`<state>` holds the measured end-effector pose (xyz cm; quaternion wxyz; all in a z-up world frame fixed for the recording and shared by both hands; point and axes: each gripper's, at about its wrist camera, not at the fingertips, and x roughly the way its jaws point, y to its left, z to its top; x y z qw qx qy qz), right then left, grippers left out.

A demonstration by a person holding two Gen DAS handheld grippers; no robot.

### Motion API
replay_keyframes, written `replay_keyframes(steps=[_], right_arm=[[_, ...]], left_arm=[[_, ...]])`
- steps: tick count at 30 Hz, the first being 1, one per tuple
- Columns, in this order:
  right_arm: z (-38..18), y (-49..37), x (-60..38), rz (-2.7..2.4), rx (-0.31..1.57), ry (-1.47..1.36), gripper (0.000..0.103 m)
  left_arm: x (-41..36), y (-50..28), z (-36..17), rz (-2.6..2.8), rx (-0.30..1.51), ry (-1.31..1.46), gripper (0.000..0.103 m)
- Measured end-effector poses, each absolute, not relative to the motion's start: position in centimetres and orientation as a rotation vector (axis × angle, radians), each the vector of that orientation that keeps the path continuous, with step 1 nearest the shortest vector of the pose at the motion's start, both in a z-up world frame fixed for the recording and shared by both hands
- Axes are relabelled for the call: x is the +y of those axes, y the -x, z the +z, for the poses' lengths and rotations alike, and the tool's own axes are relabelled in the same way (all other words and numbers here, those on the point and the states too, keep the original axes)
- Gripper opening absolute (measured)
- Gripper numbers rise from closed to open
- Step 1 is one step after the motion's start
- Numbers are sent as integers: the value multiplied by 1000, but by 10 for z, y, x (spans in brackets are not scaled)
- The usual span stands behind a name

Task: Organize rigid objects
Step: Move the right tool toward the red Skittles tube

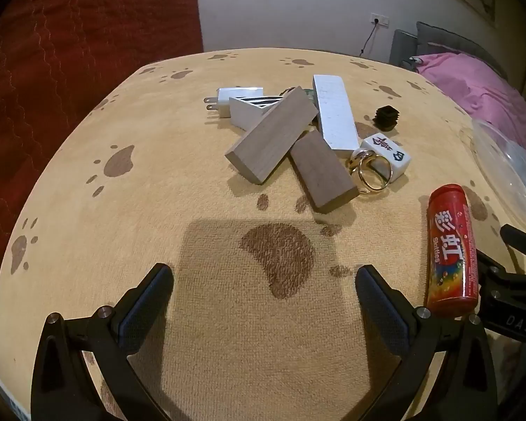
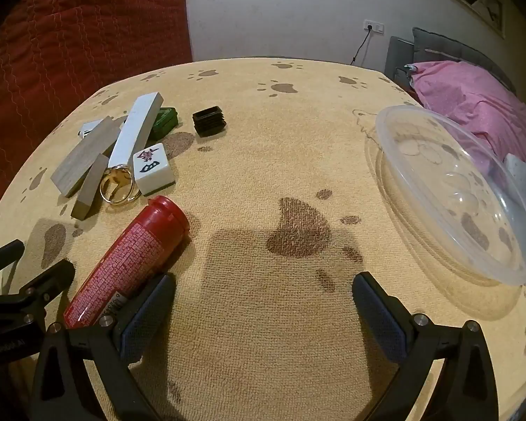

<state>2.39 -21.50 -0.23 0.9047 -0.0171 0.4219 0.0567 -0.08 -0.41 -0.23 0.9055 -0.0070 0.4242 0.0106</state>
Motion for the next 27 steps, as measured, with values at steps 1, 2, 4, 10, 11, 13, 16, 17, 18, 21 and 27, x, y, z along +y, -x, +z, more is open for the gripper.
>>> replay_keyframes(steps=[1, 2, 4, 10, 11, 13, 16, 17, 18, 21, 27], right_arm=[[-2, -24, -216, 118, 872, 34, 103], [-2, -24, -216, 118, 872, 34, 103], [-2, -24, -217, 118, 872, 35, 103], [-2, -21, -217, 132, 872, 40, 103], [0, -19, -216, 136, 872, 38, 103], [0, -19, -221, 156, 870, 37, 103], [-1, -21, -223, 203, 867, 38, 103], [-2, -20, -222, 223, 870, 61, 103], [-2, -19, -222, 239, 871, 83, 103], [-3, -17, -223, 276, 868, 105, 103], [-2, -14, -224, 299, 869, 118, 103]], left_arm=[[-4, 1, -2, 22, 876, 15, 103], [-5, 1, -2, 21, 876, 15, 103], [0, 0, 0, 19, 878, 18, 103], [0, 0, 0, 18, 877, 20, 103], [0, 0, 0, 18, 877, 20, 103], [0, 0, 0, 18, 877, 20, 103], [0, 0, 0, 19, 877, 20, 103], [-1, 0, 0, 19, 877, 20, 103], [-2, 0, 0, 19, 877, 20, 103], [-2, 0, 0, 19, 876, 21, 103], [-2, 0, 0, 13, 876, 23, 103]])
